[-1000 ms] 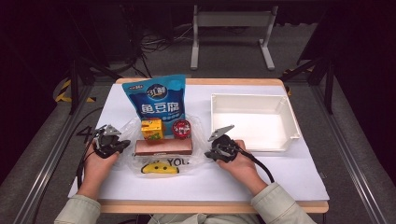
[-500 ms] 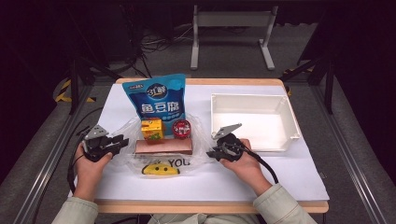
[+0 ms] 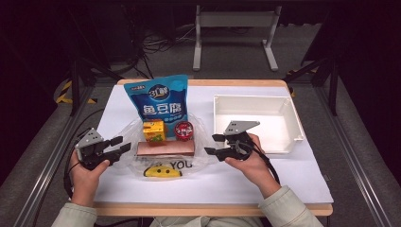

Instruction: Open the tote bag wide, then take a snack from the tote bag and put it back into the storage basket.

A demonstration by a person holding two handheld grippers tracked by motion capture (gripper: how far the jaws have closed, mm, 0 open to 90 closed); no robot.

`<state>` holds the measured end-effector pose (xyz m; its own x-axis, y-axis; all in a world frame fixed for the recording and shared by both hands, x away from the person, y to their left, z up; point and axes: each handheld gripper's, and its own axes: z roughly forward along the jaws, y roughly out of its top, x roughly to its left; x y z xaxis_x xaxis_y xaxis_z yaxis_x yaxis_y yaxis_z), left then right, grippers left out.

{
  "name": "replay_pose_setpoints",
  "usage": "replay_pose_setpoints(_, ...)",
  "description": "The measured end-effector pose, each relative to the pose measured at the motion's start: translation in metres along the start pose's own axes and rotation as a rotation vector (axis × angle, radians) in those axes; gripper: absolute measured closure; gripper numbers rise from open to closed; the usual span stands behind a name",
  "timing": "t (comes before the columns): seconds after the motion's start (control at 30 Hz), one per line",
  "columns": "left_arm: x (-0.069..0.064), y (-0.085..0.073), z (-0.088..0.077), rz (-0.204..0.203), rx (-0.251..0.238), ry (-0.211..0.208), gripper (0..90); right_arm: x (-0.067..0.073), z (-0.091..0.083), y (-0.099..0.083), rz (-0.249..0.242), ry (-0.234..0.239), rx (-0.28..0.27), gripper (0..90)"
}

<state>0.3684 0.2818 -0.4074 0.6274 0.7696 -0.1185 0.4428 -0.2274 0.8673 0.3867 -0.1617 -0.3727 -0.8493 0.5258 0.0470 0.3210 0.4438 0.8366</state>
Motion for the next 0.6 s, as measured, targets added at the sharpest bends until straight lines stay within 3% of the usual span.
replay_pose_setpoints(0.3,0.001,0.001,-0.011,-0.026,-0.044,-0.004,47.9,0.006,-0.015,0.016,-0.022,0.014,-0.071,42.2)
replay_pose_setpoints(0.43,0.0,-0.002,-0.016,-0.006,-0.035,0.002,47.2,0.005,-0.017,0.019,-0.019,0.024,-0.081,41.8)
replay_pose_setpoints(0.6,0.004,-0.007,-0.024,-0.028,-0.051,-0.007,46.9,0.001,-0.018,0.026,-0.018,0.042,-0.075,40.9)
